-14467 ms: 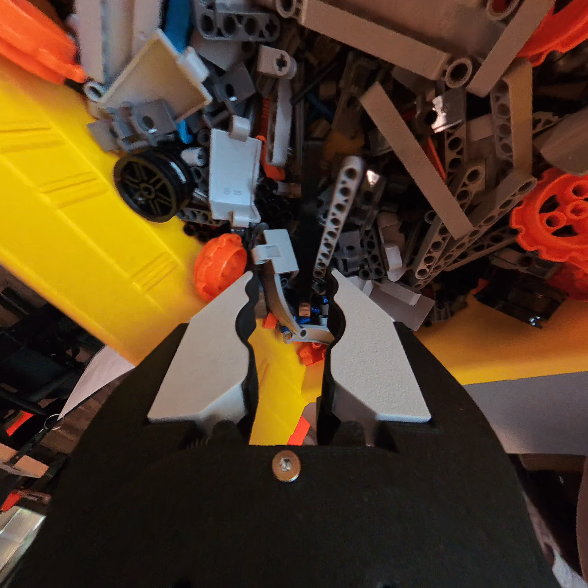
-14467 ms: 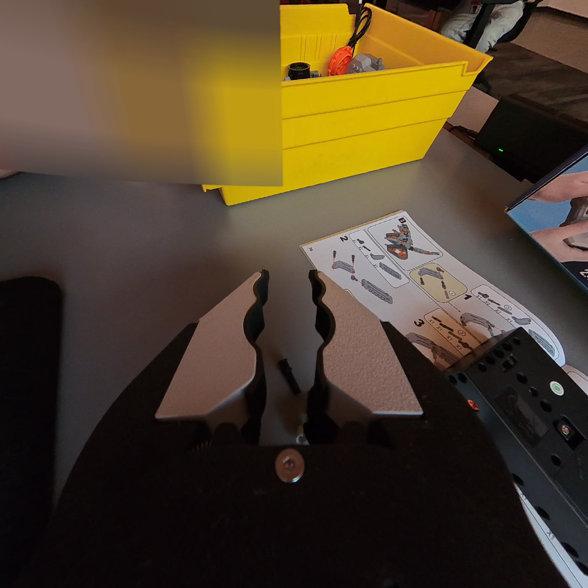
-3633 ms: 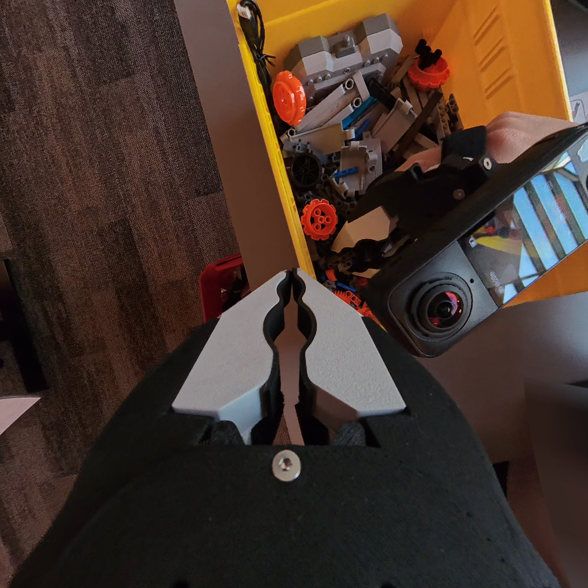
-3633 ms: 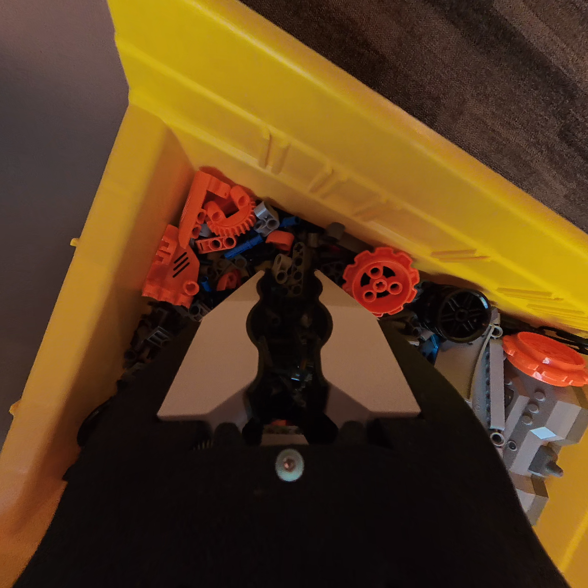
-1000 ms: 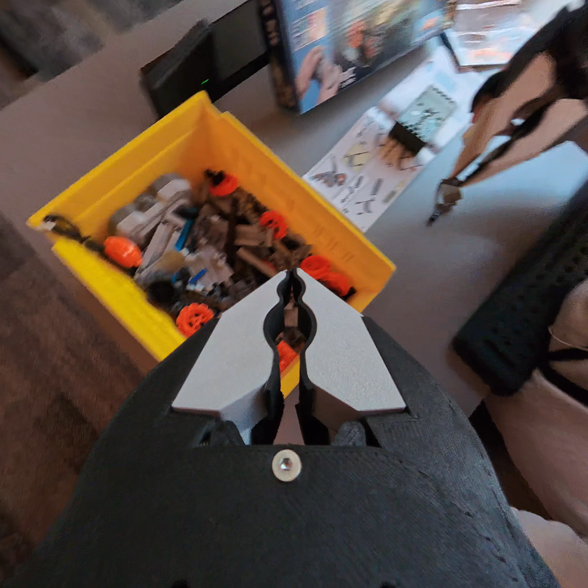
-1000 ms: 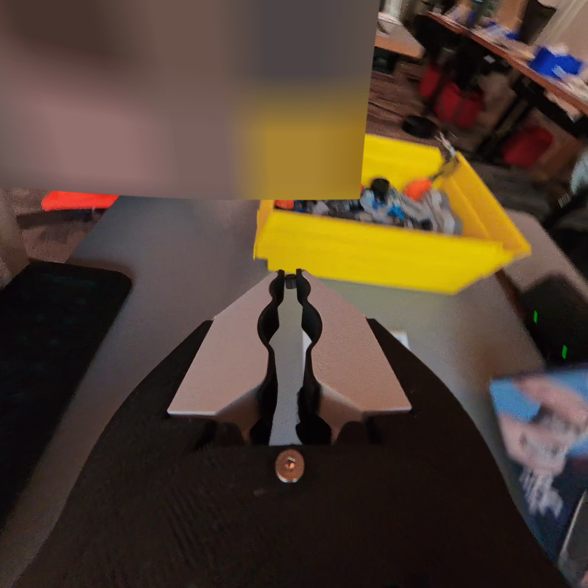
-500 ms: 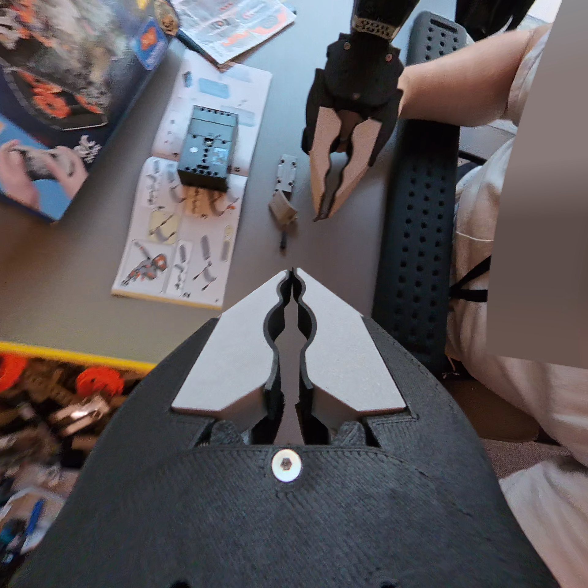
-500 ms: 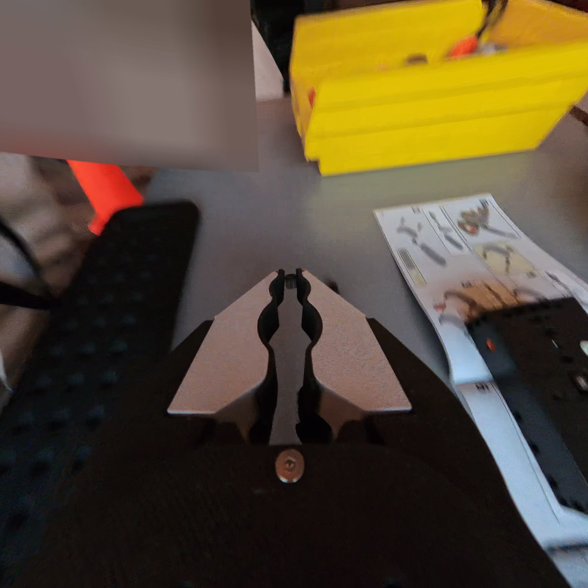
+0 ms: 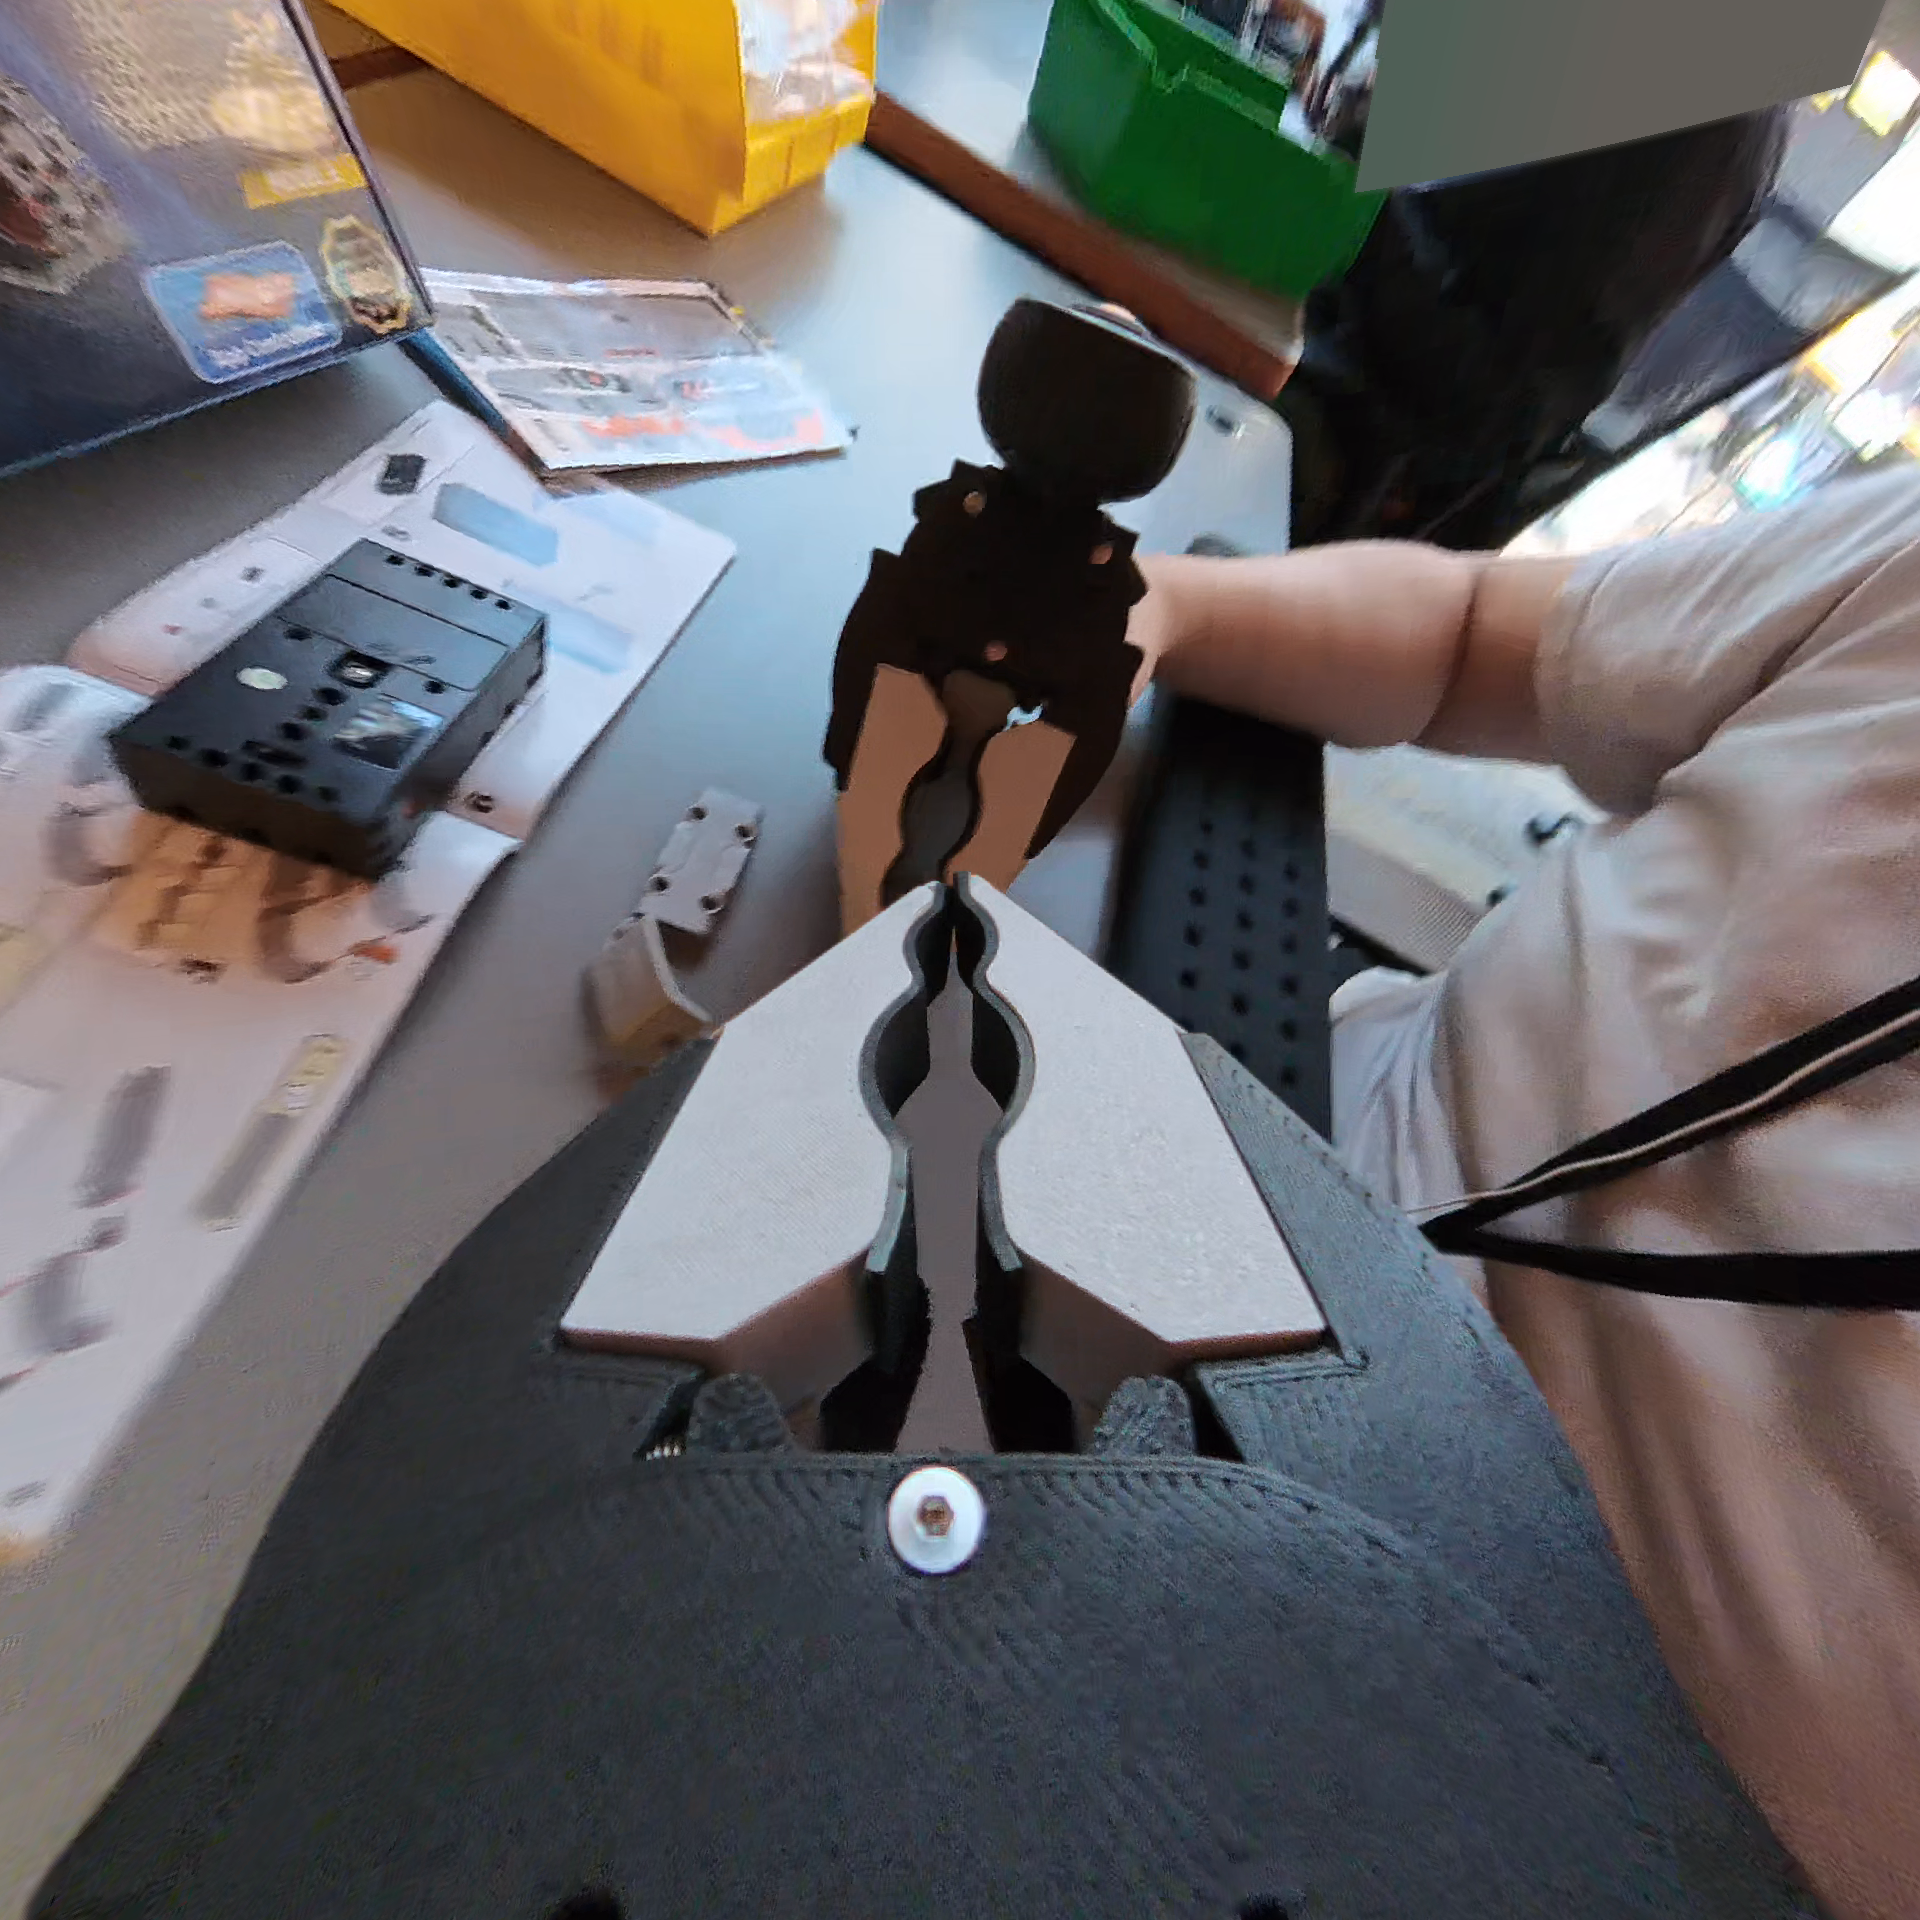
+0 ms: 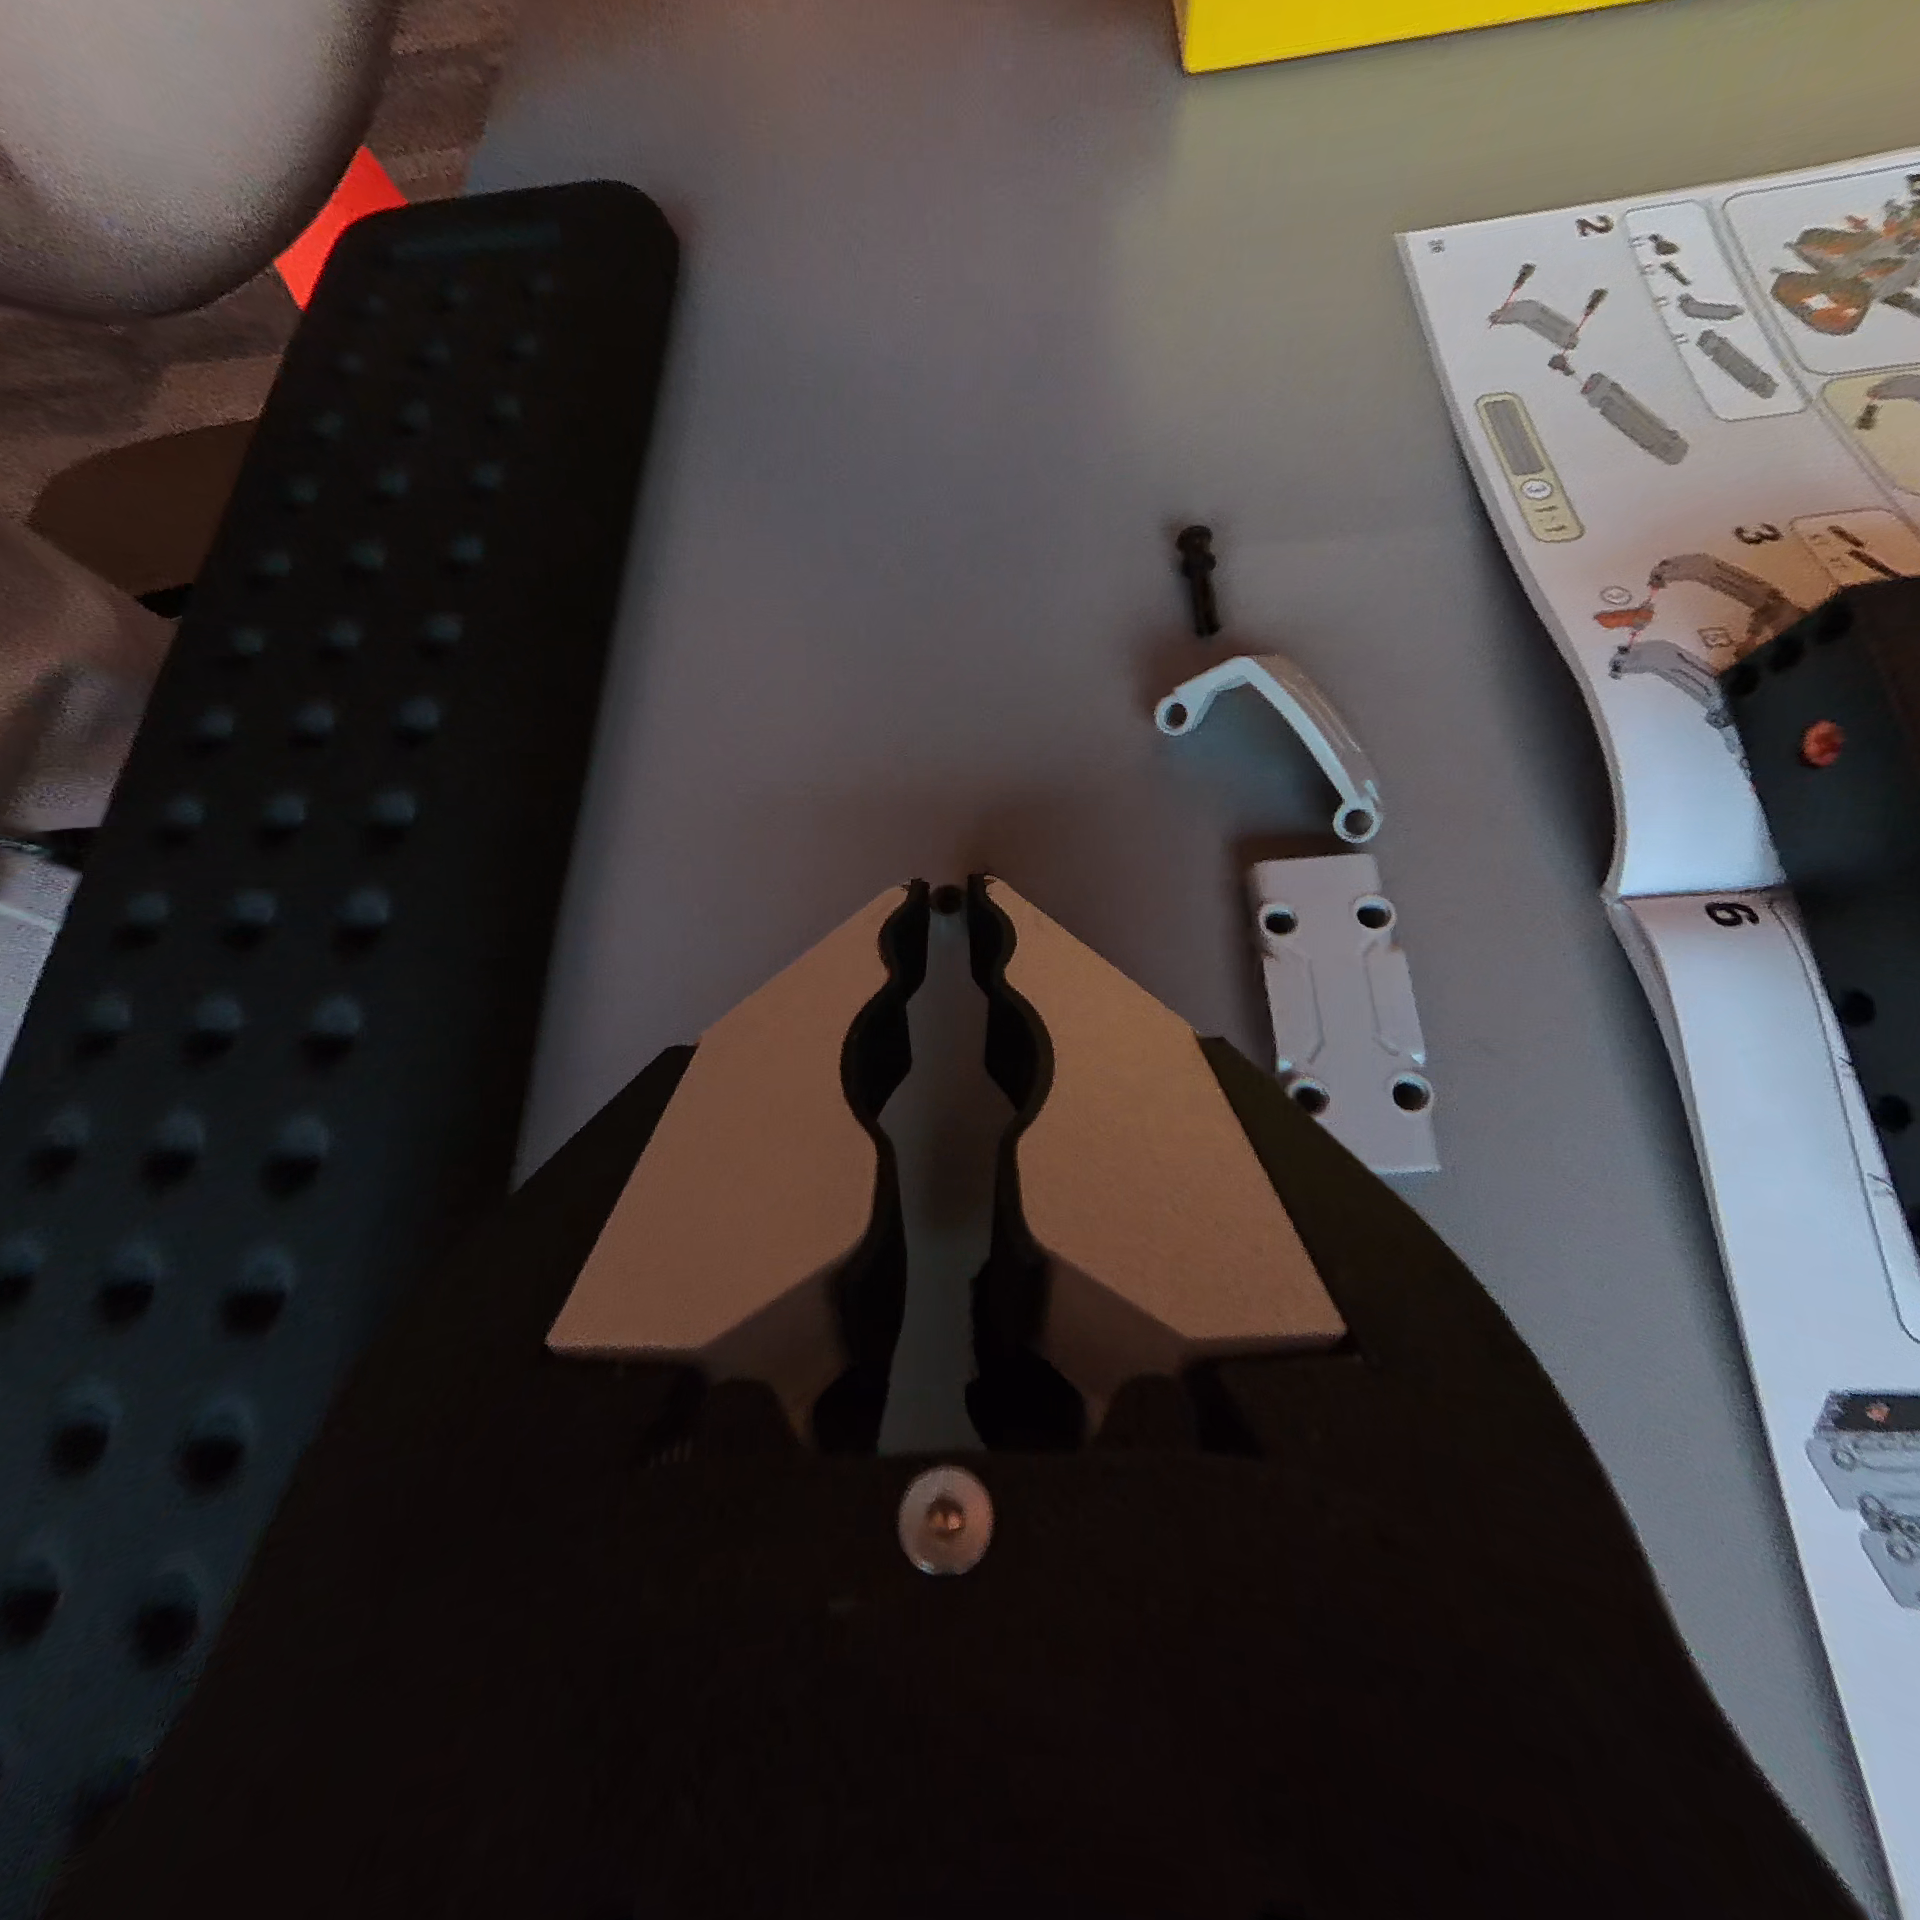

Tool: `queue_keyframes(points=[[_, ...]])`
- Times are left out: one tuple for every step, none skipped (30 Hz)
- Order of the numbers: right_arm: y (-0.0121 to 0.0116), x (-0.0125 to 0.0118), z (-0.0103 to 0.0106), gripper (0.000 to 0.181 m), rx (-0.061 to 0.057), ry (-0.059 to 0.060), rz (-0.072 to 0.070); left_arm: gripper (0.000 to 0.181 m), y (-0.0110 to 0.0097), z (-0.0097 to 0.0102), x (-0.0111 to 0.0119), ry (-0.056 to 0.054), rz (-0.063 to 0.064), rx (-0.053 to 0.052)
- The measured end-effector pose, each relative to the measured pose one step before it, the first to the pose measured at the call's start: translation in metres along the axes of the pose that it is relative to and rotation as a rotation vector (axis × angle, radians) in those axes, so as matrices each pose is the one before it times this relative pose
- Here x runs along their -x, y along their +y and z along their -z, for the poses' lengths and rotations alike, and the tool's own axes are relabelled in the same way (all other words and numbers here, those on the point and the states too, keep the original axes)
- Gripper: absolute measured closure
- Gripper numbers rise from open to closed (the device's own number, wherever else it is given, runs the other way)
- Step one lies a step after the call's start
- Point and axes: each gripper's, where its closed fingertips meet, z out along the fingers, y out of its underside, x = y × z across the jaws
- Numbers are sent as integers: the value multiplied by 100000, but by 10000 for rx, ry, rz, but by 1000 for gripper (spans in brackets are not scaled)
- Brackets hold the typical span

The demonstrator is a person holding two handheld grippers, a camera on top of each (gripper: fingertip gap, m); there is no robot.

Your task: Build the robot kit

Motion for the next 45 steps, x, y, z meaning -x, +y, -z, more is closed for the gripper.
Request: queue_keyframes(points=[[158,-137,247,175,21,62,25,181,360,-595,-374,5,279,-203],[158,51,233,174,105,-5,83,181,623,-462,-17,-278,113,-47],[67,-187,248,172,73,219,192,181,717,-279,341,-524,-6,30],[-101,-221,281,170,-17,289,199,181,722,-129,473,-618,-27,95],[-262,-63,299,169,-77,192,44,181,619,-25,209,-455,-13,94],[-378,0,267,165,-129,142,-159,181,406,66,-157,-222,19,21],[-280,149,225,162,-88,52,-296,181,185,96,-261,-154,83,-94],[-10,106,188,162,68,78,-254,181,70,98,-305,-156,123,-167],[229,-172,204,162,179,271,-114,181,102,107,-451,-111,90,-142],[404,-677,213,162,252,567,-130,181,172,142,-480,-120,39,-95],[444,-507,112,162,199,452,-102,181,246,185,-420,-165,-1,-29],[403,13,-32,160,126,138,-100,181,277,237,-357,-191,-50,25],[404,78,-166,158,129,113,-262,181,263,281,-277,-204,-83,57],[445,437,-253,156,173,-100,-208,181,255,309,-215,-197,-92,89],[505,531,-283,152,253,-134,-123,181,181,325,-133,-189,-99,89],[-240,24,-27,152,-148,226,-99,181,46,318,-14,-198,-101,29],[-406,71,45,153,-176,175,-95,181,-92,306,133,-210,-86,-49],[-394,18,-12,153,-154,189,-114,181,-218,252,246,-191,-79,-115],[-258,-110,-89,154,-94,278,-44,181,-275,188,389,-188,-86,-157],[-90,221,-178,155,2,73,64,181,-324,97,640,-231,-105,-172],[142,233,-259,155,131,55,19,181,-345,34,823,-243,-137,-170],[261,176,-322,156,182,73,61,181,-504,24,946,-220,-170,-218],[31,55,-176,158,42,122,109,181,-741,74,1122,-264,-148,-314],[66,-188,46,170,93,218,159,181,-1096,125,1287,-314,-92,-438],[58,-149,41,174,76,135,236,181,-1503,128,1287,-287,-72,-582],[29,-16,12,174,17,0,136,181,-1744,52,1277,-268,-94,-654],[17,59,22,174,-13,-94,65,181,-1732,-137,1167,-221,-180,-612],[50,84,60,174,3,-166,35,181,-1474,-396,1065,-183,-345,-471],[78,54,73,174,-12,-216,-19,181,-962,-655,973,-161,-518,-222],[99,-118,83,175,-48,-152,-88,181,-356,-859,624,1,-648,54],[60,-324,114,174,-105,-68,-93,181,87,-959,302,160,-639,258],[-144,-300,179,175,-241,-77,48,180,267,-951,58,246,-566,261],[-228,-705,267,175,-264,179,-13,177,219,-883,-107,309,-467,117],[-347,-664,275,175,-317,122,-89,176,110,-745,-102,275,-355,-85],[-655,-225,282,175,-499,-152,-70,176,22,-601,7,164,-199,-303],[-777,-407,303,175,-552,-14,-180,177,-40,-449,61,72,-21,-511],[-652,-589,255,175,-420,108,-298,177,72,-271,126,-72,98,-605],[-624,-378,173,175,-352,-14,-262,177,356,-45,227,-249,104,-498],[-682,-206,94,175,-366,-62,-168,178,535,191,252,-353,21,-370],[-664,-160,11,175,-323,-28,-67,178,636,360,96,-350,-131,-241],[-526,-272,-100,175,-207,88,-1,180,678,485,-14,-353,-298,-74],[-460,-337,-215,175,-142,171,49,181,546,499,-25,-406,-339,18],[-516,-183,-319,175,-148,105,103,181,188,433,61,-441,-333,59],[-646,-106,-400,175,-190,77,150,181,-185,336,66,-322,-528,123],[-730,-180,-441,175,-225,141,151,181,-454,337,262,-343,-637,52]])
